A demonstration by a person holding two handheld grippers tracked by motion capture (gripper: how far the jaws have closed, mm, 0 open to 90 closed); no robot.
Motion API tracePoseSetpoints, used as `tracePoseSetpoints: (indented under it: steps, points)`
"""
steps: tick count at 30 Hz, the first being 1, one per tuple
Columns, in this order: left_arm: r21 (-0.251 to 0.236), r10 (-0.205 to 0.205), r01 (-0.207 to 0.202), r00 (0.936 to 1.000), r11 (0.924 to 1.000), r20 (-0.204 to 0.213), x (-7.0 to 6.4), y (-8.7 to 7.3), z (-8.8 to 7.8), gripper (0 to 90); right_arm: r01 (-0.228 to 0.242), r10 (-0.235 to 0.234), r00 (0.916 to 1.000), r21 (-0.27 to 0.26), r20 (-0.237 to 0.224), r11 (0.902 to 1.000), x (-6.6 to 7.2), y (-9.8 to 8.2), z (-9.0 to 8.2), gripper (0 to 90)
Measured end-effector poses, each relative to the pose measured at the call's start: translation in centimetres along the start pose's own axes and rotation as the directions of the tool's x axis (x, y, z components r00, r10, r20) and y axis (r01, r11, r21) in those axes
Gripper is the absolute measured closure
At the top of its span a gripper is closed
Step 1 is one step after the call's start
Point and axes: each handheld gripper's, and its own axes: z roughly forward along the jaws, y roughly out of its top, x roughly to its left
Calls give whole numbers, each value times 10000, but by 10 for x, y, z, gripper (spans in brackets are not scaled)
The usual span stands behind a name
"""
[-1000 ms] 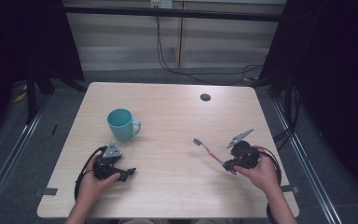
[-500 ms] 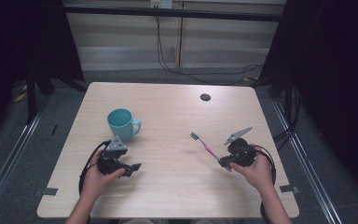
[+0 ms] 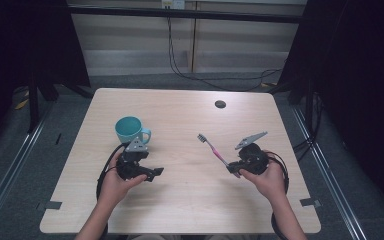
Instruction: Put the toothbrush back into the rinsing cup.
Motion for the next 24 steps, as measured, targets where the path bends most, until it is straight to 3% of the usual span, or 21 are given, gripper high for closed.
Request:
tracePoseSetpoints:
  steps: [24]
  points:
    - [10,126,-126,9990,9999,429,-12,30,10,195,309,-328,9991,-653,-283,9974,19,21,9,829]
